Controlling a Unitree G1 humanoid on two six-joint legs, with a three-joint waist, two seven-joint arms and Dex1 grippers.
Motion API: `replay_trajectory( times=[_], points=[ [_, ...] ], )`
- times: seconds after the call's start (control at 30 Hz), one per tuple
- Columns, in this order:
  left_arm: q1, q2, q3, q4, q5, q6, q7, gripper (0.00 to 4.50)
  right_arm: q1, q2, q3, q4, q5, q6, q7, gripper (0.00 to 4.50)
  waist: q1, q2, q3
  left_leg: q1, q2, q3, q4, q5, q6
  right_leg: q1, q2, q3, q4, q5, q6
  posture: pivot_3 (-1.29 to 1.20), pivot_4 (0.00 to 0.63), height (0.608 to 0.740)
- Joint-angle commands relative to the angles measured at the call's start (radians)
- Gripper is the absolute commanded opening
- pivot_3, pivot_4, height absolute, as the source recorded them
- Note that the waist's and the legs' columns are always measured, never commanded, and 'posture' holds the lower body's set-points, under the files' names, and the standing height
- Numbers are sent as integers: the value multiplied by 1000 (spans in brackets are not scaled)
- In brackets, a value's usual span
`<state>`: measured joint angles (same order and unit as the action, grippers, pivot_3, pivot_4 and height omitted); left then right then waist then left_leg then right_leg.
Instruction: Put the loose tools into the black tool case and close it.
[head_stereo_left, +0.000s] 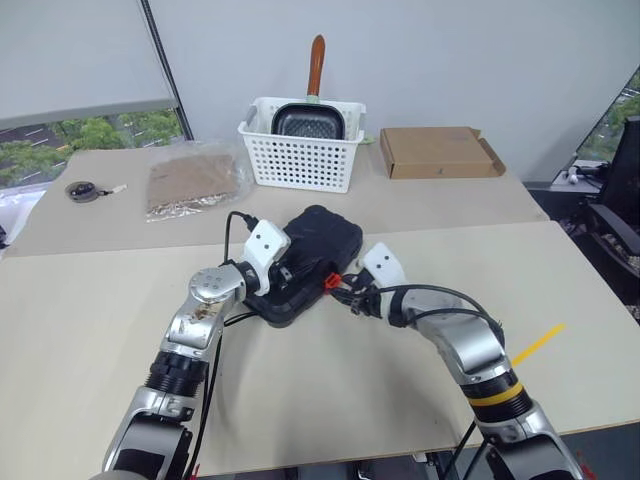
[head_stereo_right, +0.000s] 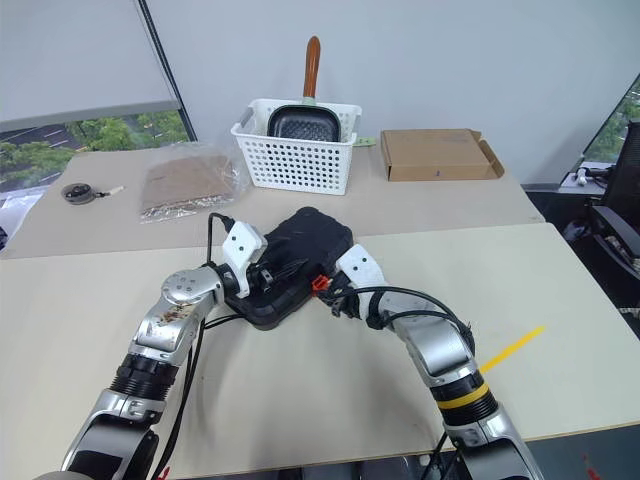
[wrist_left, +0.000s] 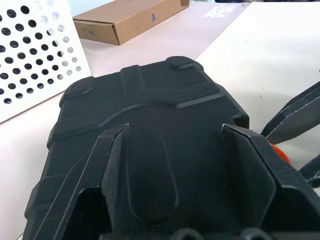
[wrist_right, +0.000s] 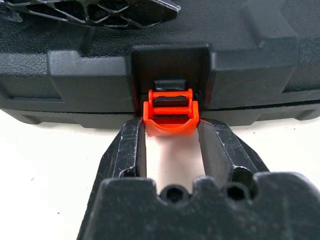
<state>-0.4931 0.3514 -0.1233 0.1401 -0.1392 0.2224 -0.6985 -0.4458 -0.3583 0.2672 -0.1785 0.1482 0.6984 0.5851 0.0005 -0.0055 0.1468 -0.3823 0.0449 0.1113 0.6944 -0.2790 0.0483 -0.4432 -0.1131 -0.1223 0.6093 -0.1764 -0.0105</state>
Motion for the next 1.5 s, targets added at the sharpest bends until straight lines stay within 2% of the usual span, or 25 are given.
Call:
replay_trajectory(
  times=[0.03,0.4,0.87,1.37,1.43,1.5],
  points=[
    [46,12,-25,78,30,39,-2,3158,-32,-9,-25,-82,11,-6,7,1243,-1,0,0,0,0,0,0,0,0,0,0,0,0,0,0,0,150,700],
    [49,14,-30,79,30,37,-8,3158,-71,5,-31,-61,17,-16,5,1243,-4,0,0,0,1,0,0,0,0,-1,0,0,1,0,0,0,150,700],
    [54,20,-27,74,29,41,-6,3158,-67,95,-11,-6,-12,-85,-33,1243,-16,0,0,1,3,0,0,-1,-2,-3,1,-1,1,0,0,0,150,700],
    [60,16,-24,70,29,46,-7,3158,60,196,9,125,-85,-417,-99,1243,-20,0,0,0,4,2,-2,-1,-2,-7,2,-1,2,0,0,0,150,700],
    [61,16,-24,69,28,46,-6,3158,67,200,5,137,-89,-430,-96,2251,-20,0,0,1,4,2,-1,-1,-2,-7,2,-1,2,0,0,0,150,700],
    [62,16,-23,70,28,46,-6,3158,72,197,1,143,-94,-447,-94,2812,-19,0,0,1,4,2,-2,-1,-3,-7,2,-1,2,0,0,0,150,700]
  ],
)
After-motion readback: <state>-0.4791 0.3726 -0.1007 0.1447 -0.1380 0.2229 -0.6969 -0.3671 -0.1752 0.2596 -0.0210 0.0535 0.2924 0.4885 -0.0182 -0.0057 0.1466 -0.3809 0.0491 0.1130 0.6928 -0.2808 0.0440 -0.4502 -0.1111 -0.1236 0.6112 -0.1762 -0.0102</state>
